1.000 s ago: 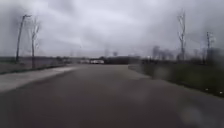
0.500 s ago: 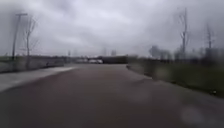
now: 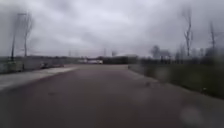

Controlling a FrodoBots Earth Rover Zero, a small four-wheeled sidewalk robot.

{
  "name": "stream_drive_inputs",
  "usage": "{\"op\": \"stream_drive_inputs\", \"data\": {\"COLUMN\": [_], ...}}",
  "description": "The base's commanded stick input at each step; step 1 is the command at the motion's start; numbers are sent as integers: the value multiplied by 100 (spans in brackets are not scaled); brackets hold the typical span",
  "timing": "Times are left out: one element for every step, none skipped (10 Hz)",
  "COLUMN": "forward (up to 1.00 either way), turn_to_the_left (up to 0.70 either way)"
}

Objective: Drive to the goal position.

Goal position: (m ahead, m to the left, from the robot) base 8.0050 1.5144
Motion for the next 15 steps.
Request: {"op": "stream_drive_inputs", "data": {"forward": [100, 100, 100, 100, 100, 100, 100, 100, 100, 100, 100, 100, 100, 100, 100], "turn_to_the_left": [-1, -1, -1, -1, -1, -1, -1, -1, -1, -1, -1, -1, -1, -1, -1]}}
